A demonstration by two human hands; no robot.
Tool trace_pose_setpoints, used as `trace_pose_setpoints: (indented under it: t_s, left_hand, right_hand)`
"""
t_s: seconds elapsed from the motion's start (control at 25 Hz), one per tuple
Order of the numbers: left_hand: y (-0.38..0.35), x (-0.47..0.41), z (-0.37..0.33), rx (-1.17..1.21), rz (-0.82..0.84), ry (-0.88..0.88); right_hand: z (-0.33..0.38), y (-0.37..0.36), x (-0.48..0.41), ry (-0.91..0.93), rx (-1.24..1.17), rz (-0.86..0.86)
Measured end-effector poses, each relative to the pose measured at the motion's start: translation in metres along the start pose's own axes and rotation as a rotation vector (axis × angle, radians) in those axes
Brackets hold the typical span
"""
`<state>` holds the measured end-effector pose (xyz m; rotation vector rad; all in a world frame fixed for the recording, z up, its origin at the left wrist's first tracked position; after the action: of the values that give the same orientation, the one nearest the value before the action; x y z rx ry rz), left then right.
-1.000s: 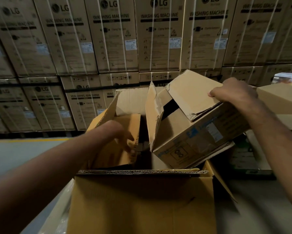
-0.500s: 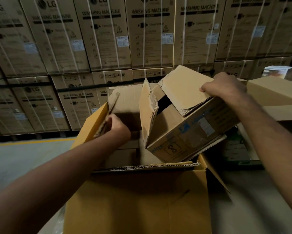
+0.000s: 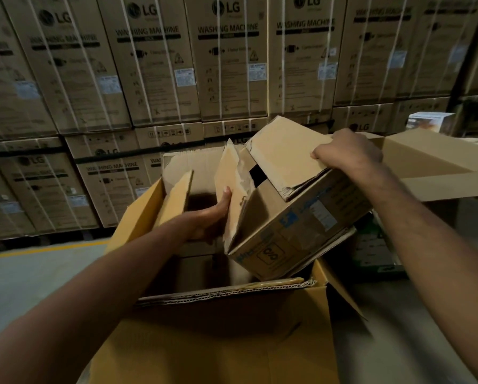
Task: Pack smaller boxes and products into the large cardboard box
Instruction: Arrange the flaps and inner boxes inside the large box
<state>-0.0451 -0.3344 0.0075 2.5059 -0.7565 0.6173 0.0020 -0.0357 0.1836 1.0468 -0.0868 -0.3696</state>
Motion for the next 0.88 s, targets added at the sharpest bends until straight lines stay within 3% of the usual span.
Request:
trace_pose_setpoints:
  t_s: [0.16, 0.32, 0.44, 0.52, 0.72, 0.88]
  left_hand:
    - [-0.003, -0.008, -0.002, 0.055, 0.003, -0.101]
    - [-0.004, -0.004, -0.002, 0.001, -0.042, -0.08]
    - [0.009, 0.004, -0.007, -0.001, -0.196, -0.089]
    - [0.021, 0.014, -0.011, 0.107, -0.307, -0.127]
    - [0.046, 0.026, -0.012, 0.333, -0.405, -0.238]
    - [0.065, 0.06, -0.008, 0.053, -0.624, -0.175]
  right_hand:
    - [-0.003, 0.001, 0.001, -0.005, -0.013, -0.017]
    - [-0.003, 0.001, 0.007, -0.017, 0.007, -0.044]
    - [0.0, 0.007, 0.011, -0.019, 0.011, -0.066]
    - [0.007, 0.011, 0.015, -0.006, 0.003, -0.083]
    - [0.024, 0.013, 0.029, 0.024, -0.022, -0.1]
    - [0.039, 0.016, 0.045, 0.057, -0.008, -0.074]
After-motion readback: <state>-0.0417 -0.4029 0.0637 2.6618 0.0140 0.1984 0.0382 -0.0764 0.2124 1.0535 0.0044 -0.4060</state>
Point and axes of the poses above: each hand's wrist, its own x-axis away from the middle knuckle, its own y-axis out of the back of the hand, z = x × y, the point moved 7 cm from there along -x, towards the middle knuckle, and after that the axes turned 10 degrees about z, right-handed, at the moved point
